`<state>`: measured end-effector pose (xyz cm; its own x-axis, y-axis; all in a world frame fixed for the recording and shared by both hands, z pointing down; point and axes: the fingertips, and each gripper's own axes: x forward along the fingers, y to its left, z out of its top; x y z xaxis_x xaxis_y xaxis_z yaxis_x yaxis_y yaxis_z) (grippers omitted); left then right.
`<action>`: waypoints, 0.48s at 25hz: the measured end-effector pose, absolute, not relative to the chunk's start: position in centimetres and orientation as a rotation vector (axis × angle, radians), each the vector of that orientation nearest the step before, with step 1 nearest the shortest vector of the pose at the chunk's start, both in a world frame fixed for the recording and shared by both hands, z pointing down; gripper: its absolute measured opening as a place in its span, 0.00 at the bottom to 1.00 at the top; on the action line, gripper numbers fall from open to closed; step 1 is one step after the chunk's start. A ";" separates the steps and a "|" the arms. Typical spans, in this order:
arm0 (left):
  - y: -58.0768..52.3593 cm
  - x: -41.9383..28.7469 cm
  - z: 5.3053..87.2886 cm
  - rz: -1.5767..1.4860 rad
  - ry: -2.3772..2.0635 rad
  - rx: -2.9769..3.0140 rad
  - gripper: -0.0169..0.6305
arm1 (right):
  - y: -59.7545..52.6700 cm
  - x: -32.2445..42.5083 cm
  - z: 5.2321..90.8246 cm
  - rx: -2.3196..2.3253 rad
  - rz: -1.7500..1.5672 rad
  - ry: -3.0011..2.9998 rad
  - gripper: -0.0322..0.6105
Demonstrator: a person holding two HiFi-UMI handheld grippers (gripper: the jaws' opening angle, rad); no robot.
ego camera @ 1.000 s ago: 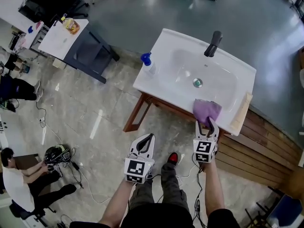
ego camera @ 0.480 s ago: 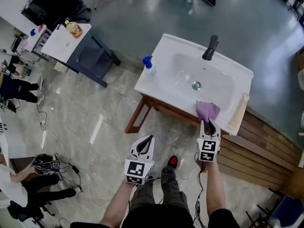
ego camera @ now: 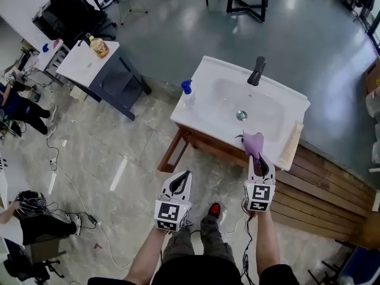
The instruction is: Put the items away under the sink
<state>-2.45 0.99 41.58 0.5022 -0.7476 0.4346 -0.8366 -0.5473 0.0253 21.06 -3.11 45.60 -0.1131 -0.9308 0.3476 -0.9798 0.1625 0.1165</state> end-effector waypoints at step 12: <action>0.9 -3.8 38.3 0.506 -1.342 2.592 0.04 | 0.1 15.9 40.1 1.791 0.035 -2.162 0.19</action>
